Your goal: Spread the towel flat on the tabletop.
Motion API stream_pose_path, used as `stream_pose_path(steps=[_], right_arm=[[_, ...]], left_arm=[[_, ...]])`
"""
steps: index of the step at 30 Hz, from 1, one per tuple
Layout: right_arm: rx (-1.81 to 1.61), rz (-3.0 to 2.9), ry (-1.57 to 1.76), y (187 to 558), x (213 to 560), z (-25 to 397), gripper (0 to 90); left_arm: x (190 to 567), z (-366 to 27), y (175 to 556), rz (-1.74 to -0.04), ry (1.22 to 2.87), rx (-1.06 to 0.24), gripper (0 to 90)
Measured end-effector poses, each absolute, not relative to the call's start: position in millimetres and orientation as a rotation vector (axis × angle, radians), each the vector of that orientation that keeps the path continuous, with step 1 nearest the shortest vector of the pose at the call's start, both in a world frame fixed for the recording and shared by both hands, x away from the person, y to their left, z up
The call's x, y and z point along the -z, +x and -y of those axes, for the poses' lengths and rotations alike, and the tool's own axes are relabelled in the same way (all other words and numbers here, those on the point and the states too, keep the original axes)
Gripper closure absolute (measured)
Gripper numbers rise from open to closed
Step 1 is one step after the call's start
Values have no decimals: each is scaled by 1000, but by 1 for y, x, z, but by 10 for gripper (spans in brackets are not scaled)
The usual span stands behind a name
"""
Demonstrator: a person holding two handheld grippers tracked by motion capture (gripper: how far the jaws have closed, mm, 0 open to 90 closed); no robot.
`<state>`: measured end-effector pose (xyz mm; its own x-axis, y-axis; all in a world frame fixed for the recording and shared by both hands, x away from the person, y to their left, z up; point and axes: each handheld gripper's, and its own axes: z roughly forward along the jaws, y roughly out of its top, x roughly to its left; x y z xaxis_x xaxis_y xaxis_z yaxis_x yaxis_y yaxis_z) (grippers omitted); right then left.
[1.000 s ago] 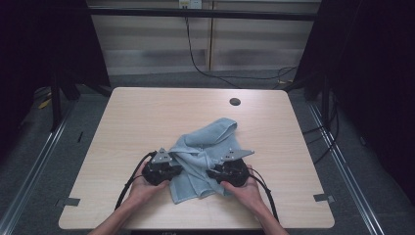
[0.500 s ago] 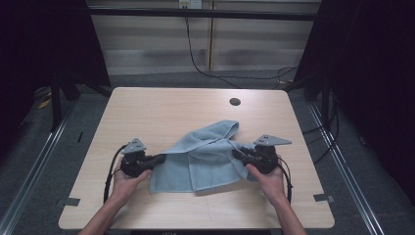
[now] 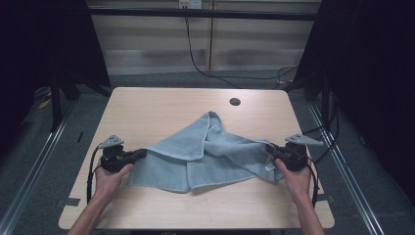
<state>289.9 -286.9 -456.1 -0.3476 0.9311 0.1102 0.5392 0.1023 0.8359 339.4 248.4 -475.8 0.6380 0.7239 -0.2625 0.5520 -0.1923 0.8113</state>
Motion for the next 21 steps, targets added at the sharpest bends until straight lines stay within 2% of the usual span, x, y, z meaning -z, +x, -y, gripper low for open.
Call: stream_pose_path(steps=[2, 5, 7, 10, 12, 13, 15, 21], right_arm=[[-1177, -1940, 1437, 291, 456, 286, 711], [-1215, -1978, 1403, 291, 455, 283, 660], [-1232, -1988, 1334, 284, 442, 279, 573], [-1272, -1987, 1297, 281, 422, 276, 536], [-1293, -1986, 1292, 282, 419, 275, 524], [-1309, -2046, 1267, 287, 421, 267, 519], [-1273, -2125, 1232, 292, 432, 250, 513], [-1324, -2309, 1172, 311, 464, 199, 450]], left_arm=[[471, -244, 337, -983, 1852, -200, 768], [465, -242, 333, -942, 1830, -171, 731], [454, -239, 329, -878, 1838, -178, 722], [452, -229, 330, -857, 1854, -184, 685], [454, -222, 332, -858, 1899, -205, 596], [462, -207, 339, -867, 1961, -214, 554], [470, -194, 348, -860, 1966, -187, 503], [494, -162, 367, -813, 2049, -79, 399]])
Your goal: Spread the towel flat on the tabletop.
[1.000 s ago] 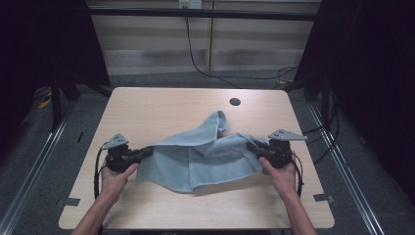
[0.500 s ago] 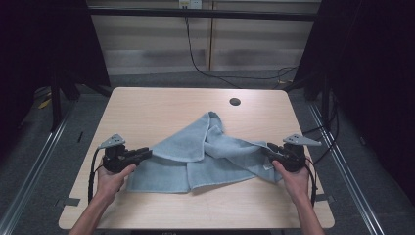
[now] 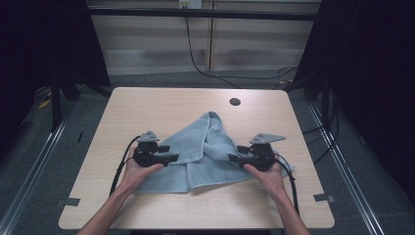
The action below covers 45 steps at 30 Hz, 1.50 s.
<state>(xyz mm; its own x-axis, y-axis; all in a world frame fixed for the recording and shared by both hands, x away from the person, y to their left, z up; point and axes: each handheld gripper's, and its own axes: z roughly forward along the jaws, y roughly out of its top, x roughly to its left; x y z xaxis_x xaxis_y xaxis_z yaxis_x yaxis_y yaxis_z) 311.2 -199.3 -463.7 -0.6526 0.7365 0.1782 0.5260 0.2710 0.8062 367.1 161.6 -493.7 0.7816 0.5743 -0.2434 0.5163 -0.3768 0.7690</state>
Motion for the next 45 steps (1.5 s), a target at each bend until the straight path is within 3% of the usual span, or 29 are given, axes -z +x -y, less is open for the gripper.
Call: stream_pose_path(steps=[5, 8, 9, 11, 12, 14, 15, 16, 17, 18, 22, 29, 40, 45], right_arm=[[-1251, -2393, 1167, 320, 486, 179, 323], [-1215, -2416, 1157, 320, 498, 173, 294], [-1197, -2414, 1140, 319, 500, 170, 284], [-1141, -2405, 1101, 315, 502, 165, 287], [-1109, -2402, 1078, 314, 503, 162, 306], [-997, -2387, 1020, 310, 503, 156, 396], [-997, -2387, 1020, 310, 503, 156, 396], [-963, -2349, 1008, 309, 503, 158, 581], [-968, -2330, 1025, 310, 503, 162, 664], [-989, -2320, 1036, 312, 503, 165, 691], [-991, -2327, 1069, 313, 499, 169, 789], [-1128, -2247, 1257, 319, 487, 203, 821], [-1182, -1936, 1458, 334, 448, 295, 823], [-1175, -1970, 1463, 350, 464, 290, 739]], left_arm=[[502, -149, 361, -771, 2099, -56, 344], [506, -142, 353, -724, 2126, -89, 303], [507, -141, 351, -696, 2141, -97, 253], [508, -140, 349, -689, 2148, -126, 248], [507, -140, 347, -692, 2161, -164, 265], [507, -138, 343, -683, 2197, -278, 456], [507, -138, 343, -683, 2197, -278, 518], [506, -141, 343, -677, 2207, -326, 583], [506, -142, 342, -688, 2204, -335, 652], [506, -143, 342, -698, 2200, -347, 711], [504, -151, 346, -728, 2192, -313, 809], [505, -177, 351, -804, 2149, -269, 839], [505, -256, 352, -980, 2050, -283, 839], [502, -252, 352, -957, 2038, -249, 806]])
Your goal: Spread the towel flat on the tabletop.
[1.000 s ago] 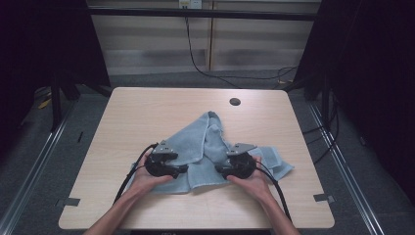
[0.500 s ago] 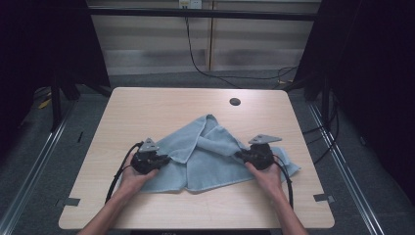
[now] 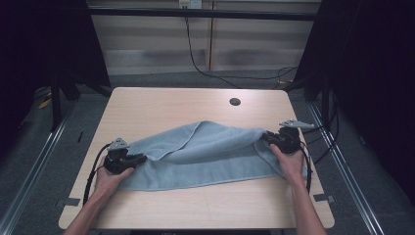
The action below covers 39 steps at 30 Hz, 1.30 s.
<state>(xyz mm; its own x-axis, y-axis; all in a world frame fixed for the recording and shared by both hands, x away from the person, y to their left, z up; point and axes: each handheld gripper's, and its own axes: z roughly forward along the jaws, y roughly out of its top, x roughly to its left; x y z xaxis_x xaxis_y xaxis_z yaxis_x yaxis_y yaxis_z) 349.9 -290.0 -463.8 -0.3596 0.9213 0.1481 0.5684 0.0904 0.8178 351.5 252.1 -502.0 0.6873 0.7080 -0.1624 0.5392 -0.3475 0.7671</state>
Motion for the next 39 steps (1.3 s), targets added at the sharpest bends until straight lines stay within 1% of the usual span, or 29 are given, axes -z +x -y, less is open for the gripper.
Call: stream_pose_path(steps=[3, 4, 5, 6, 7, 8, 9, 11, 14, 15, 16, 18, 19, 21, 22, 23, 26, 30, 35, 37, 39], right_arm=[[-1179, -1939, 1494, 353, 468, 289, 572], [-1186, -1925, 1496, 351, 466, 289, 541], [-1201, -1917, 1481, 349, 462, 289, 516], [-1201, -1917, 1481, 349, 462, 289, 516], [-1241, -1904, 1457, 342, 453, 288, 484], [-1241, -1904, 1457, 342, 453, 288, 484], [-1286, -1914, 1429, 334, 444, 285, 468], [-1306, -1931, 1425, 329, 440, 279, 430], [-1329, -1992, 1375, 330, 441, 268, 431], [-1326, -1999, 1367, 331, 442, 264, 446], [-1332, -2010, 1356, 335, 443, 261, 449], [-1353, -2020, 1345, 345, 445, 253, 449], [-1350, -2026, 1350, 350, 446, 249, 450], [-1339, -2043, 1350, 356, 448, 245, 450], [-1294, -2091, 1381, 367, 458, 239, 445], [-1281, -2118, 1397, 372, 464, 237, 446], [-1192, -2175, 1420, 375, 480, 234, 456], [-1104, -2260, 1419, 366, 496, 232, 460], [-1077, -2273, 1399, 350, 499, 229, 461], [-1044, -2310, 1381, 335, 497, 226, 463], [-1032, -2321, 1370, 329, 496, 225, 462]], left_arm=[[494, -249, 348, -945, 2006, -244, 718], [494, -249, 348, -945, 2006, -244, 710], [488, -248, 347, -926, 1971, -247, 687], [488, -248, 347, -926, 1971, -247, 664], [486, -248, 346, -922, 1957, -230, 654], [485, -246, 347, -924, 1957, -222, 654], [484, -240, 348, -913, 1971, -240, 629], [486, -231, 351, -899, 1982, -221, 609], [490, -221, 353, -895, 2000, -228, 557], [492, -217, 354, -900, 2011, -221, 556], [497, -210, 356, -902, 2057, -233, 584], [502, -207, 357, -896, 2099, -230, 790], [503, -207, 358, -886, 2107, -220, 831], [503, -208, 358, -881, 2105, -206, 843], [503, -212, 358, -884, 2097, -179, 859], [503, -212, 358, -884, 2097, -179, 861], [504, -217, 354, -875, 2090, -157, 862], [504, -221, 351, -871, 2095, -147, 862], [505, -222, 349, -870, 2097, -145, 860], [505, -225, 344, -874, 2091, -110, 859], [505, -226, 343, -869, 2093, -112, 857]])
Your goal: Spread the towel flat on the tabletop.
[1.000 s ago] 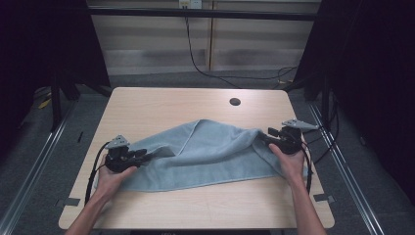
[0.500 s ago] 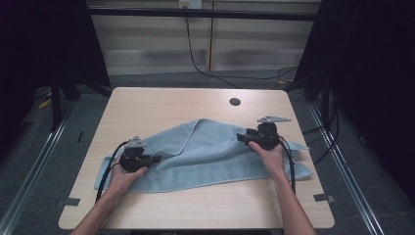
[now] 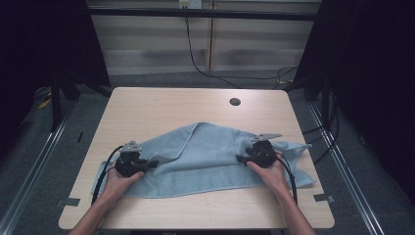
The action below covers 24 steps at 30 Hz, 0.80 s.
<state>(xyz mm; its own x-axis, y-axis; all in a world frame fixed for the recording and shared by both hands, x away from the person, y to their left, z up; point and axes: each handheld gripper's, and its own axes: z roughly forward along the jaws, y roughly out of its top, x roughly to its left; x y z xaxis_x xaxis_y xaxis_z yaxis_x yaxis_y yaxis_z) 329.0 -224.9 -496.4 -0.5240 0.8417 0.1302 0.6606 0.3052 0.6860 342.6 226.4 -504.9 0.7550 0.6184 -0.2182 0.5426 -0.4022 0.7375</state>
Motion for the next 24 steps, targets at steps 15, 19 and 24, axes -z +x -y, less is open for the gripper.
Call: stream_pose_path(steps=[15, 19, 24], right_arm=[[-1109, -2508, 1356, 206, 482, 195, 479], [-1260, -2424, 1315, 221, 468, 206, 470], [-1284, -2371, 1280, 256, 455, 214, 450]], left_arm=[[495, -227, 297, -748, 2148, -39, 866], [471, -227, 311, -744, 2054, -84, 869], [444, -225, 352, -802, 1960, -174, 871]])
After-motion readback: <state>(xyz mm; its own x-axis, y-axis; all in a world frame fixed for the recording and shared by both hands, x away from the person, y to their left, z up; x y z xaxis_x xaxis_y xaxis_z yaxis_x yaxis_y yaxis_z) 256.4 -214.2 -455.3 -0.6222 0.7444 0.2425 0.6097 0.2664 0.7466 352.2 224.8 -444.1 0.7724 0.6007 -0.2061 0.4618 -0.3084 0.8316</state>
